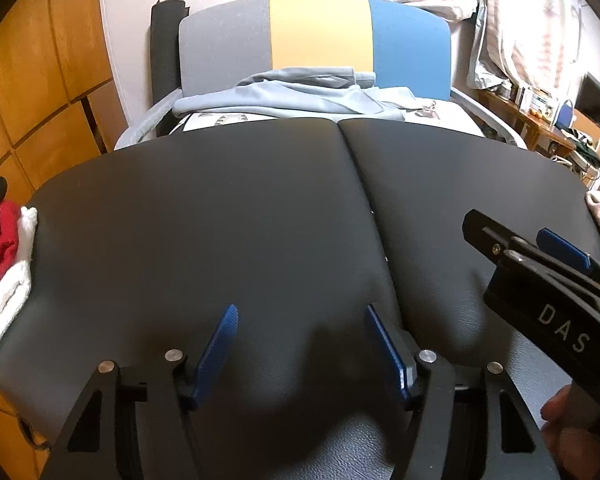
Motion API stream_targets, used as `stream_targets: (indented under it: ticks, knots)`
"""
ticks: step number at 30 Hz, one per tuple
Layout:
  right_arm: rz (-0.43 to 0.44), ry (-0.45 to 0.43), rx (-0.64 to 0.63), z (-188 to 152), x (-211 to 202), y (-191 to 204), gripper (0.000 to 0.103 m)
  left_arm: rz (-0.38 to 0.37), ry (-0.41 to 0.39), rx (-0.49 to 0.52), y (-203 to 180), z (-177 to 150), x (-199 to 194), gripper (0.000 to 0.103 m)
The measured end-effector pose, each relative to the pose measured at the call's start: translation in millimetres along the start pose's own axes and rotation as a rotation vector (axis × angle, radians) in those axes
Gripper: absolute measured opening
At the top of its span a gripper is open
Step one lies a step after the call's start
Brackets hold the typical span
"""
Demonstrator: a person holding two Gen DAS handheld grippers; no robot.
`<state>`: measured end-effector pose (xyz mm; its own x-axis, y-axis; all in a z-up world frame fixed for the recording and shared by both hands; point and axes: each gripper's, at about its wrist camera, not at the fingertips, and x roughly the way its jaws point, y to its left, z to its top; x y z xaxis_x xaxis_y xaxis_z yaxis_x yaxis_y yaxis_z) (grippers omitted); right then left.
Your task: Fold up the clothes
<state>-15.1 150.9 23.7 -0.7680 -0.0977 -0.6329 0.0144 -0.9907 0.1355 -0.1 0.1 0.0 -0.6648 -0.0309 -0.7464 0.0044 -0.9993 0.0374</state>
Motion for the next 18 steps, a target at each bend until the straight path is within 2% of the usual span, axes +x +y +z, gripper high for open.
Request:
stream_targets:
  ticks: [6,12,18]
  knots:
    - [0.005,0.003,-0.002,-0.1,-2.2,-0.4,0.089,-0.010,0.001,-0.001,-4.5,-4.5,2.1,0.067]
    - [0.005,0.002,0.001,1.2,-3.2,-0.9,0.089,-0.027,0.054,-0.022,-3.6,-1.0,10.9,0.070]
    - [-0.033,0.013,0.002,-1.0,-0.8,-3.6,0.089,-0.038,0.069,-0.034,-2.8,-1.7,11.5,0.079]
